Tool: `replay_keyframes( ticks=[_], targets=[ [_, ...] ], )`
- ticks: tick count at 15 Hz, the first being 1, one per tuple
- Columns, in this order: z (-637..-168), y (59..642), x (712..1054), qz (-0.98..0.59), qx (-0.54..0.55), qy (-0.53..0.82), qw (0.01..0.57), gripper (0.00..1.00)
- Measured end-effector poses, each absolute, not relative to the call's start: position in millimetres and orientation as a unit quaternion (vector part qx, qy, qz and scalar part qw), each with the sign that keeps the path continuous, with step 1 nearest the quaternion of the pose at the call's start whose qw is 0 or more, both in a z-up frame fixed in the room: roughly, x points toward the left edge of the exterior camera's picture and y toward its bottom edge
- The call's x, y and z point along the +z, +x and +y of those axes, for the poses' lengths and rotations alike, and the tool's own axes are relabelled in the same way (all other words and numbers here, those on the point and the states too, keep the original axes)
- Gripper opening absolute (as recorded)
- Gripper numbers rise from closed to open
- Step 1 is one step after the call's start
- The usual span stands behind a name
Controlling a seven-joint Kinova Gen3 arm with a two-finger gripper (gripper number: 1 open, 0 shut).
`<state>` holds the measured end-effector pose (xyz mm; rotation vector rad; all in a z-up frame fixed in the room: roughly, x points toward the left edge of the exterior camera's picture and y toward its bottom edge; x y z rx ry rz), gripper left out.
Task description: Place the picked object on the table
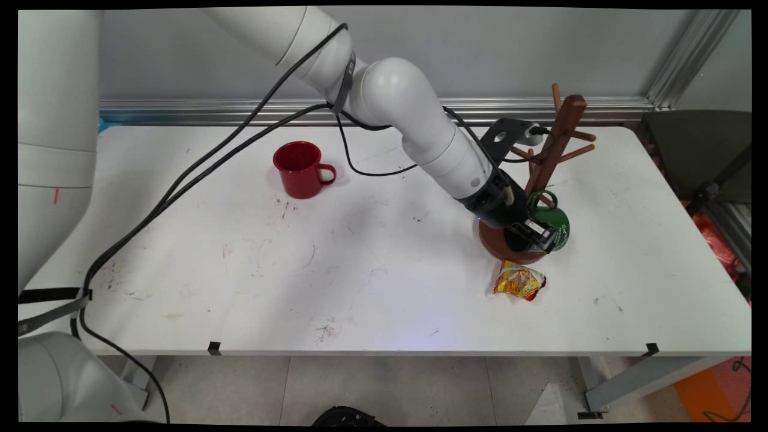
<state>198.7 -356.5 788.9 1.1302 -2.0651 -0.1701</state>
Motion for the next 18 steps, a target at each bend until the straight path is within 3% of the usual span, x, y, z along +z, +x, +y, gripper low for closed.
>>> replay_keyframes(
  ticks=[18],
  targets=[
    [-325, 194, 816, -0.814, -0.086, 0.418, 0.394, 0.00]
  ],
)
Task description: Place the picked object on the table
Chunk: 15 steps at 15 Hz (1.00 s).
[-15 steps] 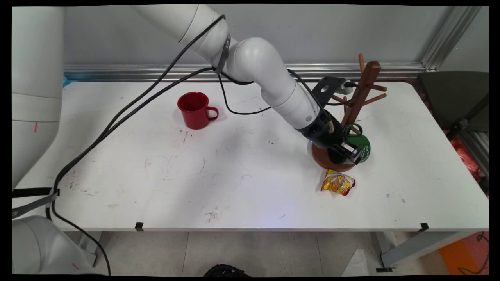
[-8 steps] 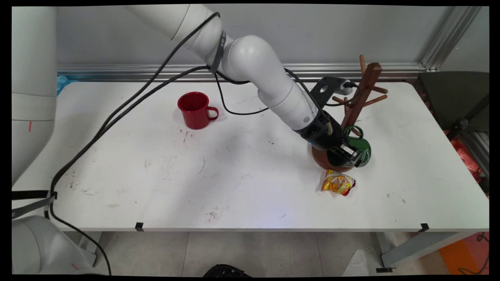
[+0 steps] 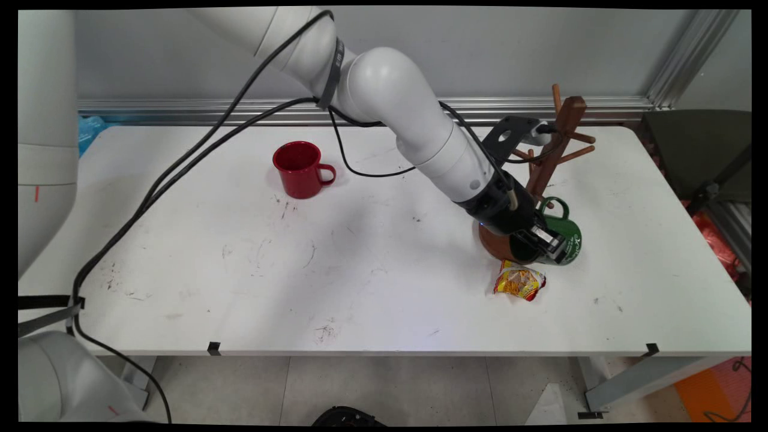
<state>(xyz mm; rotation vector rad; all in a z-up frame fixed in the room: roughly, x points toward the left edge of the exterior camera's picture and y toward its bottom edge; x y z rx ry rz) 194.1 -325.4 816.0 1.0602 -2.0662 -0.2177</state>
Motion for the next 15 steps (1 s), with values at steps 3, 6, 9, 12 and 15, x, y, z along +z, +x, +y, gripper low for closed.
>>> replay_keyframes(
  ticks=[3, 6, 9, 12, 15],
  targets=[
    [-316, 192, 825, -0.815, -0.092, 0.412, 0.396, 0.00],
    [-305, 190, 833, -0.816, -0.099, 0.408, 0.397, 0.00],
    [-295, 192, 840, -0.819, -0.103, 0.404, 0.395, 0.00],
    [-284, 203, 848, -0.829, -0.096, 0.397, 0.382, 0.00],
    [-278, 222, 860, -0.843, -0.075, 0.392, 0.361, 0.00]
  ],
)
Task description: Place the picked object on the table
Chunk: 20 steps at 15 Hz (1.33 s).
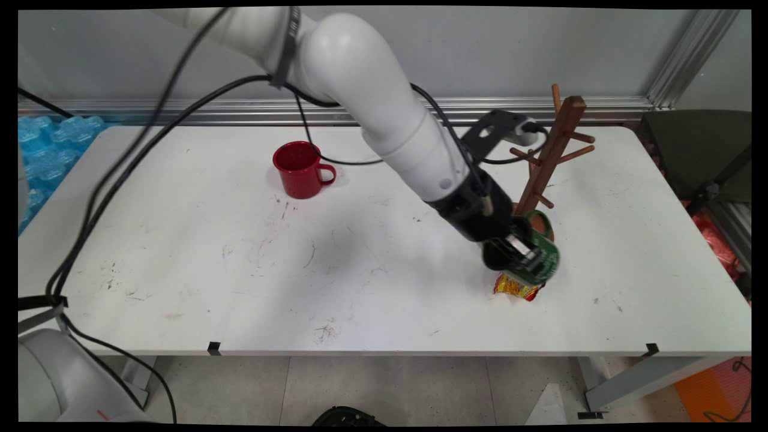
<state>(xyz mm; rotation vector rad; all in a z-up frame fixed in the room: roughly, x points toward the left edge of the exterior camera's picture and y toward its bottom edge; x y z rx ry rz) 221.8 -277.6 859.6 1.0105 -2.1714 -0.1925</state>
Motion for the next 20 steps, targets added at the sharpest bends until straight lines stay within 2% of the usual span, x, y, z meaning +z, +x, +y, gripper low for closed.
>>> replay_keyframes(
  ticks=[10, 20],
  targets=[
    [-265, 284, 908, -0.886, -0.014, 0.368, 0.282, 0.00],
    [-263, 330, 948, -0.926, 0.030, 0.341, 0.159, 0.00]
  ],
)
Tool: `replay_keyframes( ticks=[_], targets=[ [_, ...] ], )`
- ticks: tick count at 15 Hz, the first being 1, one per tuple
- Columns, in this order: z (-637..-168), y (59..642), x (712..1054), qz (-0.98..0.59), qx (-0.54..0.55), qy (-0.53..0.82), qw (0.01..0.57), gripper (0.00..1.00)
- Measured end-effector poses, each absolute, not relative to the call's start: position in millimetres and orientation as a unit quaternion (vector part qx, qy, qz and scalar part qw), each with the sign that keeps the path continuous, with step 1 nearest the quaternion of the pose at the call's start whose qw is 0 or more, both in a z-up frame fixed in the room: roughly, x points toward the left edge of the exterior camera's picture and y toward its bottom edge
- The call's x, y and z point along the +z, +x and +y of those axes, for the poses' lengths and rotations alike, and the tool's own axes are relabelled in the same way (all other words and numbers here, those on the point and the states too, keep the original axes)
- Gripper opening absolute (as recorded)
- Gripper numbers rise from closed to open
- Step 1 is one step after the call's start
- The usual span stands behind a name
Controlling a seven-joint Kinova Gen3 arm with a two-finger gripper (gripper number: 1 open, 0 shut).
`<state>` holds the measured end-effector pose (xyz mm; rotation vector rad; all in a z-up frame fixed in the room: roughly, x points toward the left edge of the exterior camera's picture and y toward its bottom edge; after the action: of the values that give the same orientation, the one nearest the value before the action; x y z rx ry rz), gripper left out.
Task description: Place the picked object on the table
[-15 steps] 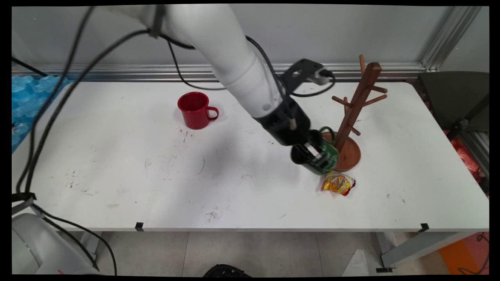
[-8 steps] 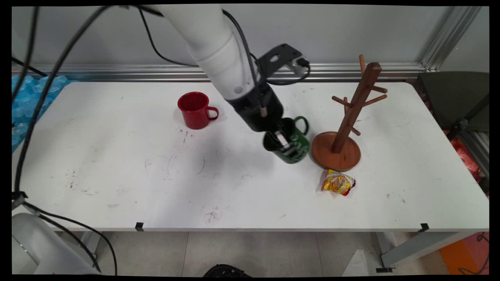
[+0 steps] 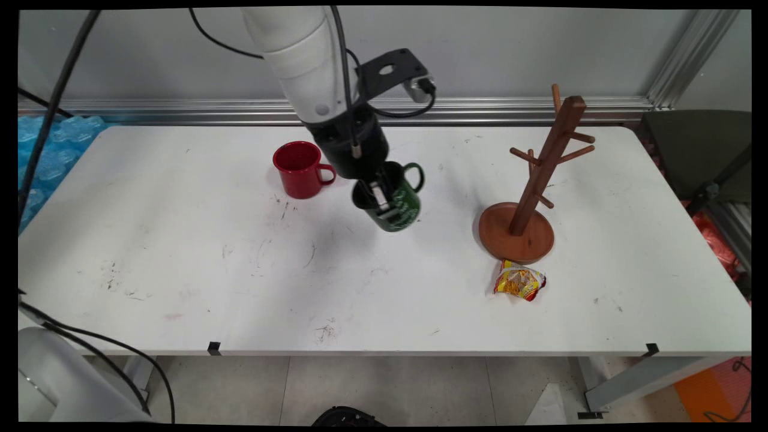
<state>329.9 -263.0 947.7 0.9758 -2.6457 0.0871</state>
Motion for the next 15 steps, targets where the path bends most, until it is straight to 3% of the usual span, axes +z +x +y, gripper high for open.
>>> replay_keyframes(
  ticks=[7, 15],
  targets=[
    [-272, 353, 943, -0.937, 0.050, 0.338, 0.069, 0.00],
    [-285, 369, 905, -0.950, 0.037, 0.310, -0.013, 0.00]
  ],
)
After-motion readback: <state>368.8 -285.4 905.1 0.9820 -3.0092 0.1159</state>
